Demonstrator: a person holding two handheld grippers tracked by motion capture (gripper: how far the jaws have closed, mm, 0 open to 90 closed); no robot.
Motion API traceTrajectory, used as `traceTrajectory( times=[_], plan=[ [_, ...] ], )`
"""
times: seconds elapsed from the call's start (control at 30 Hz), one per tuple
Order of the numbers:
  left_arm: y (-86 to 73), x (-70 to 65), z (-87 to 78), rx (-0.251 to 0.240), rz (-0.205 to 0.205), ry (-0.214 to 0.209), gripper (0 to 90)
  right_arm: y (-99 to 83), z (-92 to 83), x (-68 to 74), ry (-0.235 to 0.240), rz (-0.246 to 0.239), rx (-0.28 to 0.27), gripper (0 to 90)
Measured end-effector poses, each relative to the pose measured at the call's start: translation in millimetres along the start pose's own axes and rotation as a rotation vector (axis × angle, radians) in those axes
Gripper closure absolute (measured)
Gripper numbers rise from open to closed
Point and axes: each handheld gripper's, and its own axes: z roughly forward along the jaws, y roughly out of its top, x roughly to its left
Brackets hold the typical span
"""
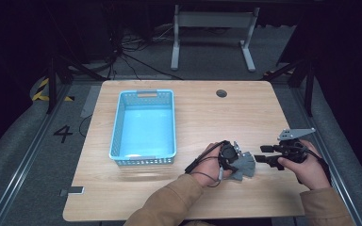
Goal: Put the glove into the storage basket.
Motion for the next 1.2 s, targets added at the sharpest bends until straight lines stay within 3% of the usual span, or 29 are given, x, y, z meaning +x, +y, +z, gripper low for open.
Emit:
traceTrajectory(
  times=[0.3, 0.43, 0.67, 1.2],
  plan=[
    [6.0, -1.2, -6.6, 0.013, 0.016, 0.013, 75.0, 0.3, -0.3, -2.7, 0.003, 0.007, -0.007, 46.2],
    [10.5, -1.4, -23.8, -0.002, 0.013, 0.004, 75.4, 1.4, -1.5, -4.4, 0.002, 0.008, -0.013, 46.4],
    [10.9, 6.8, -56.7, -0.017, 0.011, 0.045, 75.4, 6.1, -7.5, -6.0, -0.011, 0.013, -0.059, 47.4],
    [-8.7, 39.3, -128.5, -0.089, -0.056, 0.111, 75.0, 3.0, -1.6, -7.2, -0.014, 0.017, -0.037, 47.3]
  ],
)
